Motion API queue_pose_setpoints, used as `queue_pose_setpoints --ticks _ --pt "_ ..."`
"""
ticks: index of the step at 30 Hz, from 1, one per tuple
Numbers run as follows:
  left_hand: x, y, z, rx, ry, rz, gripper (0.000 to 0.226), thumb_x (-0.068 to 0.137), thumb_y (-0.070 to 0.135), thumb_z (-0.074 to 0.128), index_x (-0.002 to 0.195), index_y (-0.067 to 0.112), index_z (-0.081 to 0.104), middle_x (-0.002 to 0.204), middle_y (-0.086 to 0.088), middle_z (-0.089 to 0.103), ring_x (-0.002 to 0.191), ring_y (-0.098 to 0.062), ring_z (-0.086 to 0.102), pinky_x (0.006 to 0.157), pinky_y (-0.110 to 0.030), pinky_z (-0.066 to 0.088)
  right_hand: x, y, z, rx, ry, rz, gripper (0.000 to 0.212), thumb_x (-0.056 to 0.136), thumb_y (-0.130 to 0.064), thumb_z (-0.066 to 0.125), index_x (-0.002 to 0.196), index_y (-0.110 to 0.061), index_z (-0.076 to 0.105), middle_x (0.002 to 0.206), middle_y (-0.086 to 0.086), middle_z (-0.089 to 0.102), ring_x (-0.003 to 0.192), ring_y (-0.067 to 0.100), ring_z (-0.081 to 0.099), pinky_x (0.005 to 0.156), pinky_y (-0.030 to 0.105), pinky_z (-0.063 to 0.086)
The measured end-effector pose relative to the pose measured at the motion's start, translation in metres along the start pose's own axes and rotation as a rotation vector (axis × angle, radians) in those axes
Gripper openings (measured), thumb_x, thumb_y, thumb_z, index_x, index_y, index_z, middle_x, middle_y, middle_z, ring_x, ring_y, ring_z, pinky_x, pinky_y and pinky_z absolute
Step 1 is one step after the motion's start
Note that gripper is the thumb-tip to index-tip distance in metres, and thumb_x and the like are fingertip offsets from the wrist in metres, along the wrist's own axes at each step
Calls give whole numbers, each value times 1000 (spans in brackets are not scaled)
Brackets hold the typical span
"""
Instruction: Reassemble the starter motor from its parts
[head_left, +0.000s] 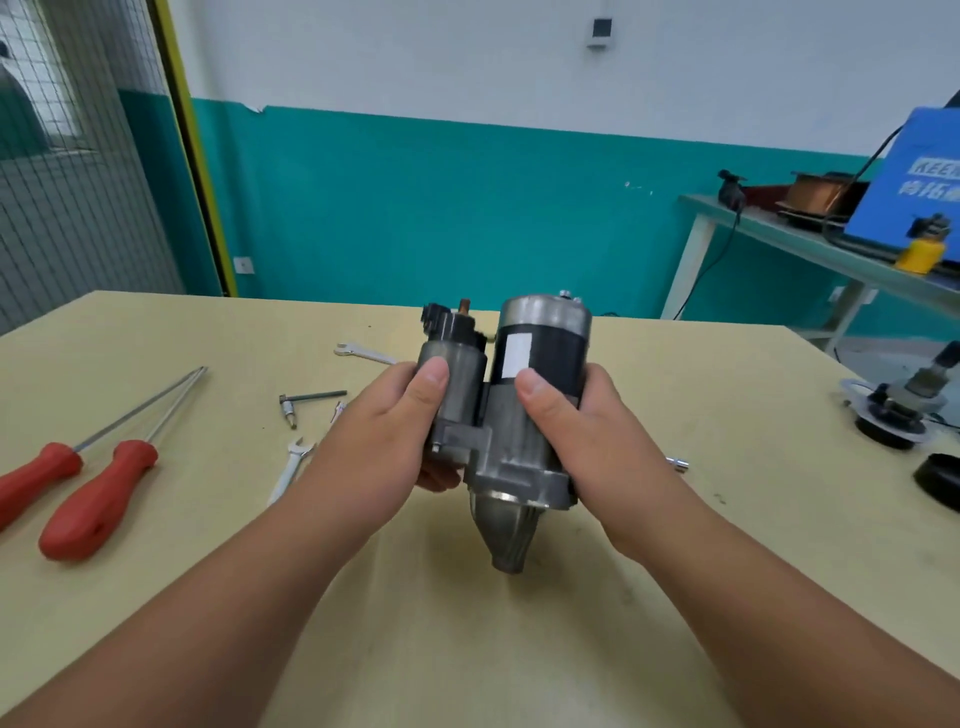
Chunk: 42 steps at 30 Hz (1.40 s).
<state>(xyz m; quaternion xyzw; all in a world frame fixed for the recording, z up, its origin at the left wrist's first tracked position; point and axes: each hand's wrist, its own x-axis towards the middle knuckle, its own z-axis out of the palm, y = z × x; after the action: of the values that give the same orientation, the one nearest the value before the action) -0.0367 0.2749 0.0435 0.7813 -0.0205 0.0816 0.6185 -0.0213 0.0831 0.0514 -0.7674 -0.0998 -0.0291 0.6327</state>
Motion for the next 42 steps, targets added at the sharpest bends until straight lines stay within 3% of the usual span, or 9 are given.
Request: queue_pose_setpoints --ticks 7,12,17,21,23,27,33,38,42 --pt "1 -5 8 42 -21 -110 44 108 63 36 106 30 65 74 -5 78 60 -26 76 55 -34 63 7 4 -9 -138 -37 167 76 57 -95 55 113 -44 53 105 -11 75 87 7 76 84 43 63" --pt "2 -4 7 147 -2 -127 49 107 64 35 102 22 60 67 -6 74 54 -25 72 50 -33 58 10 5 -15 -149 -95 212 75 62 -94 55 115 -40 57 96 -13 78 83 5 77 83 39 61" --pt "3 -4 3 269 -44 -208 57 102 73 32 101 22 57 62 -10 73 49 -27 70 48 -32 55 13 7 -19 -152 -166 262 79 61 -95 55 114 -38 60 95 -14 79 88 11 78 91 47 61" --pt "7 -10 -2 335 -77 -298 60 102 75 35 102 19 57 58 -8 71 46 -26 67 53 -33 52 13 9 -15 -226 -162 291 79 59 -98 48 107 -37 63 84 -17 76 79 10 77 77 37 64" --pt "9 -14 -4 371 -87 -328 60 103 74 33 102 19 56 55 -6 68 44 -23 63 49 -29 49 14 12 -12 -252 -143 311 78 58 -98 47 104 -38 63 81 -17 76 77 12 77 77 40 65" --pt "10 -17 -4 460 -139 -371 61 105 71 28 101 17 55 51 -4 65 37 -19 54 43 -20 41 16 17 -9 -251 -106 375 77 55 -97 48 101 -38 65 89 -11 77 88 16 75 89 46 61" --pt "12 -20 -2 560 -128 -380 59 105 71 24 101 21 53 52 -2 66 35 -15 52 50 -25 39 19 19 -8 -280 -111 400 78 56 -99 46 103 -40 63 97 -10 76 93 15 72 87 42 57" --pt "14 -21 -2 628 -63 -328 55 105 71 26 102 24 54 82 -5 71 65 -18 66 59 -33 42 19 17 -10 -332 -134 400 79 56 -103 43 103 -42 64 86 -15 77 89 12 74 86 40 58" --pt "16 -17 -8 793 -60 -244 50 106 69 28 90 27 49 93 4 61 86 -15 58 65 -35 37 17 5 -15 -426 -189 387 80 68 -100 39 103 -34 67 91 -9 76 82 13 73 72 31 53"
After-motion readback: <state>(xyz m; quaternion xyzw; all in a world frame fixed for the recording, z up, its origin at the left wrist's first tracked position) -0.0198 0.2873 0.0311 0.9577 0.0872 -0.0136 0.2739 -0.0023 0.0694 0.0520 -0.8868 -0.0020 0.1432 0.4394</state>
